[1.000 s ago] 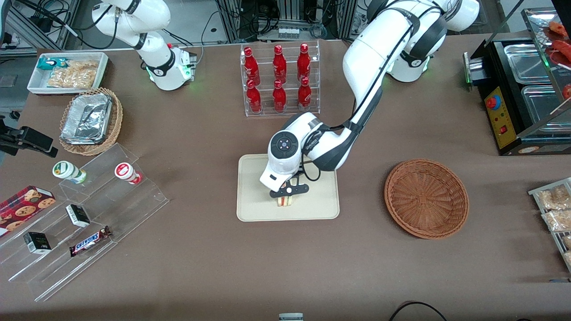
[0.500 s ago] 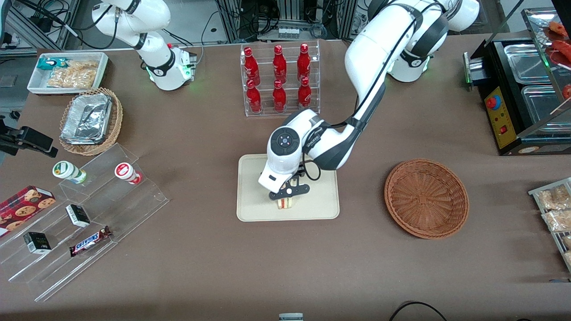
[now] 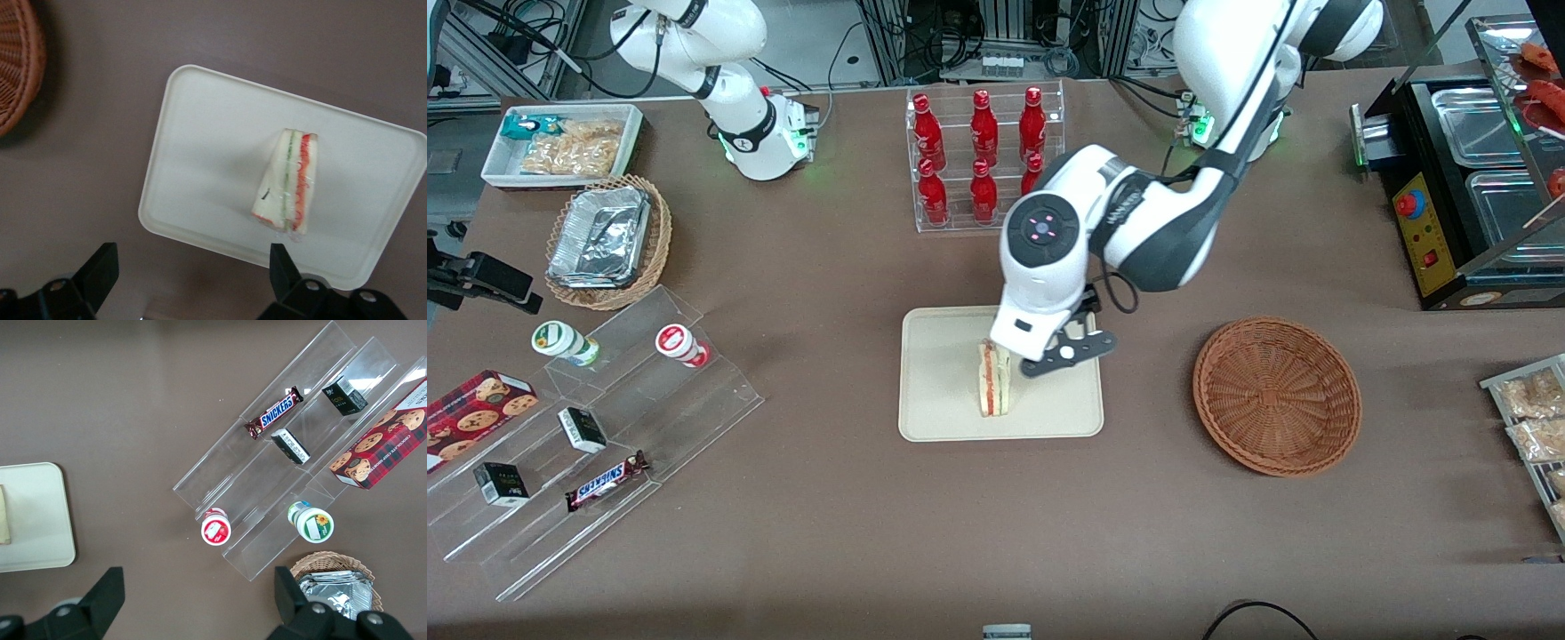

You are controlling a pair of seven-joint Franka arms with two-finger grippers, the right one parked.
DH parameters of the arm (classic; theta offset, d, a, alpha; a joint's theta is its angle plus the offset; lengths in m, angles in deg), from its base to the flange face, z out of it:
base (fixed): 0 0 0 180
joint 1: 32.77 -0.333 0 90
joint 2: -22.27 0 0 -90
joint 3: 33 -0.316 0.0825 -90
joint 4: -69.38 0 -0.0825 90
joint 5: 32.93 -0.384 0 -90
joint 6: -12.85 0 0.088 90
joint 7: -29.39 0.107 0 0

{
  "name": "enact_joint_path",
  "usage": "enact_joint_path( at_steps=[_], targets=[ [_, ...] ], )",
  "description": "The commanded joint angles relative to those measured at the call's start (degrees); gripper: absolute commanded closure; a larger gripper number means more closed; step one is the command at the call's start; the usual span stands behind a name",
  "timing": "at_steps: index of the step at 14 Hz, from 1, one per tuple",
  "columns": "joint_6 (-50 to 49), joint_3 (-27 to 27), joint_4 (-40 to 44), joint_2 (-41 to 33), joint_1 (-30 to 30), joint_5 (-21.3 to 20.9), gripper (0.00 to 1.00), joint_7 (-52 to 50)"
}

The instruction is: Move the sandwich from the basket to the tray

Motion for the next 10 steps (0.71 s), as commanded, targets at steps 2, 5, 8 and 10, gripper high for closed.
enact_joint_path(
  at_steps=[2,5,8,10],
  targets=[
    [-0.30,0.22,-10.11,-7.12,-5.69,-0.31,0.00,0.35],
    [-0.74,0.22,-15.39,-11.87,-10.70,0.22,0.00,9.03],
    [-0.74,0.22,-21.98,-18.02,-15.80,0.40,0.00,16.41],
    [-0.83,0.22,-27.07,-22.76,-18.53,0.48,0.00,21.69]
  ],
)
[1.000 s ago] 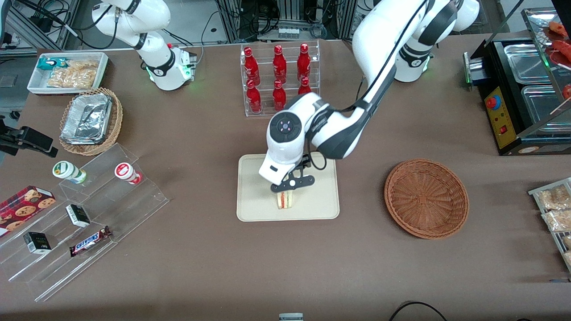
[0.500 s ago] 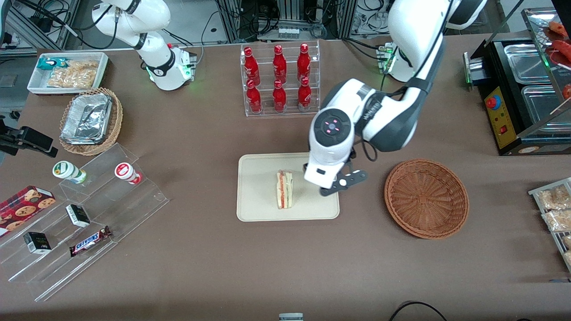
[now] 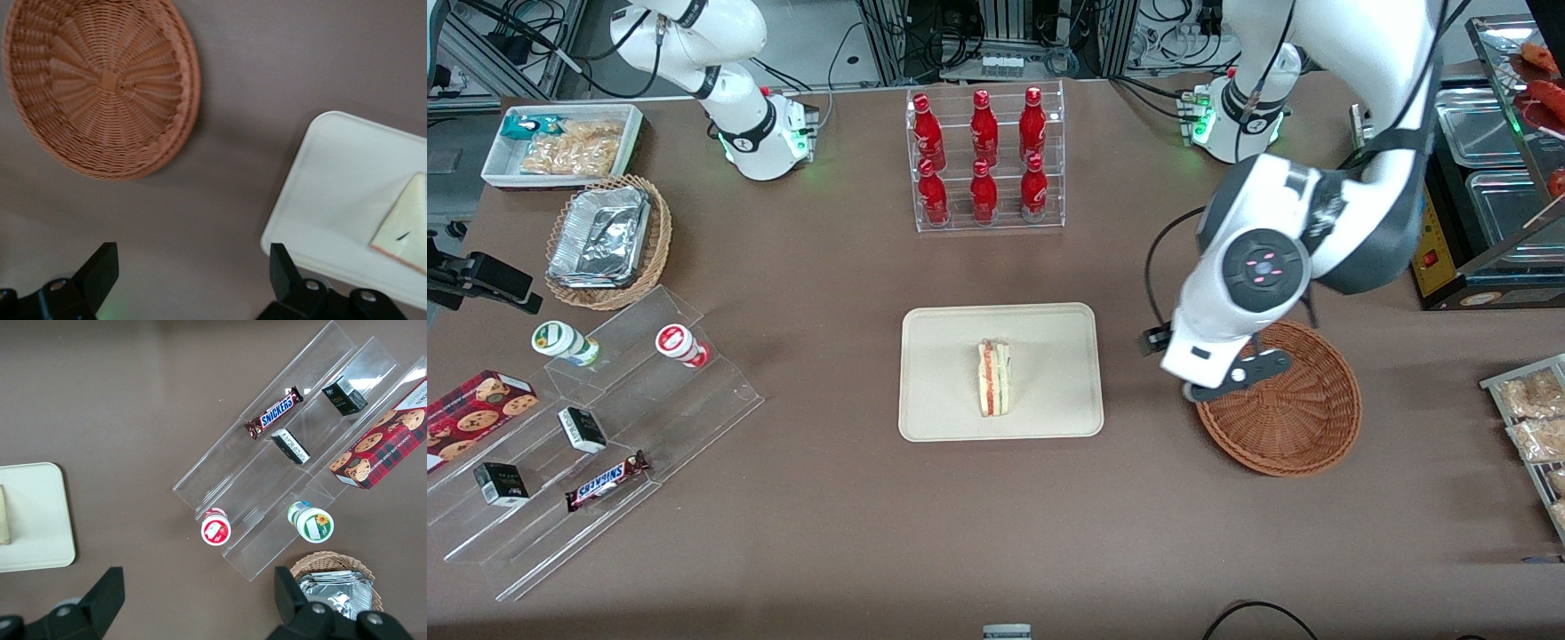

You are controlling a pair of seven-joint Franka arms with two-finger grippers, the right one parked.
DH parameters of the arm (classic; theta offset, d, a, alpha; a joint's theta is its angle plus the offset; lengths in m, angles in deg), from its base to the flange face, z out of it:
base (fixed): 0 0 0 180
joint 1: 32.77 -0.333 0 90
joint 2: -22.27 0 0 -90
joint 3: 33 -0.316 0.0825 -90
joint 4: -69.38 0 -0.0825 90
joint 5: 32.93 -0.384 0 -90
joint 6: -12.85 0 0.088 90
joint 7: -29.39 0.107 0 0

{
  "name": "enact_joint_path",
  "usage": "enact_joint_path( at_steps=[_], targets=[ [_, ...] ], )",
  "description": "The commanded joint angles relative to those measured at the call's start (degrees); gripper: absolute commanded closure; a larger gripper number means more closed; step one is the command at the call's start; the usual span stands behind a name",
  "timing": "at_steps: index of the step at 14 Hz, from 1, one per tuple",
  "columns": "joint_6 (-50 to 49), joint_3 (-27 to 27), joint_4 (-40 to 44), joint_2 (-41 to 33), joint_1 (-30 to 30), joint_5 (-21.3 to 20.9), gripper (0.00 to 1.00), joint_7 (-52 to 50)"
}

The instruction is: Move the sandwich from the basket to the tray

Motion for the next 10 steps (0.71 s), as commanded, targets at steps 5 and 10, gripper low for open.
enact_joint_path(
  at_steps=[5,10],
  targets=[
    [-5.07,2.78,-10.71,-13.94,-13.86,0.44,0.00,18.20],
    [-10.70,2.08,-8.43,-18.52,-19.51,0.71,0.00,38.24]
  ],
)
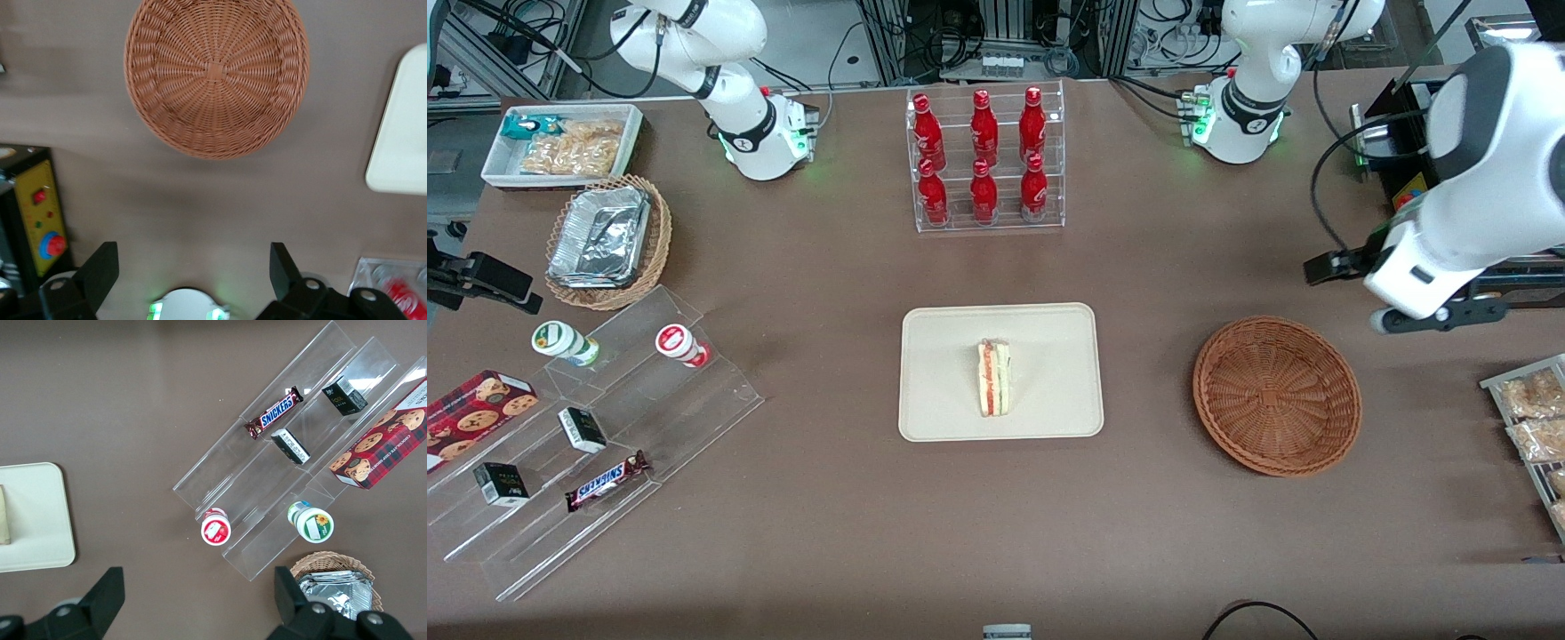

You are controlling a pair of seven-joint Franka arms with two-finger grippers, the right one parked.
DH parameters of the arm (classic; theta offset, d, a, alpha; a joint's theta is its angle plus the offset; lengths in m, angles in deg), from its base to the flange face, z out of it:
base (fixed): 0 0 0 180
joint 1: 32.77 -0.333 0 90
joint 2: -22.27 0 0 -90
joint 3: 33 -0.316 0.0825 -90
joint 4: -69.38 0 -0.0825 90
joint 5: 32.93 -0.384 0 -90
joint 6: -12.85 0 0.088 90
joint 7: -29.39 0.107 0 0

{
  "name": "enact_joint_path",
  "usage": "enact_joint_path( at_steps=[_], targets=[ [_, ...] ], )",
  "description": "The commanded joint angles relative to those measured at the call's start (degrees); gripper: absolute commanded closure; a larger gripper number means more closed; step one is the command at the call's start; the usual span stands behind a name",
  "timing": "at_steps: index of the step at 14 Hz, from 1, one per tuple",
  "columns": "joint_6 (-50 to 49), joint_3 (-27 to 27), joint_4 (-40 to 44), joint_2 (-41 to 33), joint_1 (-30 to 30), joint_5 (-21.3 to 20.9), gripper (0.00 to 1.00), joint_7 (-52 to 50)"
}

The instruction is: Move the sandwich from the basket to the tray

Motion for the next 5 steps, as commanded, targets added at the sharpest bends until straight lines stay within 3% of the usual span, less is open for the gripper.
enact_joint_path(
  at_steps=[1,5],
  targets=[
    [-2.47,-0.26,1.33,-2.55,-1.03,0.56,0.00,7.96],
    [-2.56,-0.80,3.19,-3.95,-1.03,0.47,0.00,7.90]
  ],
)
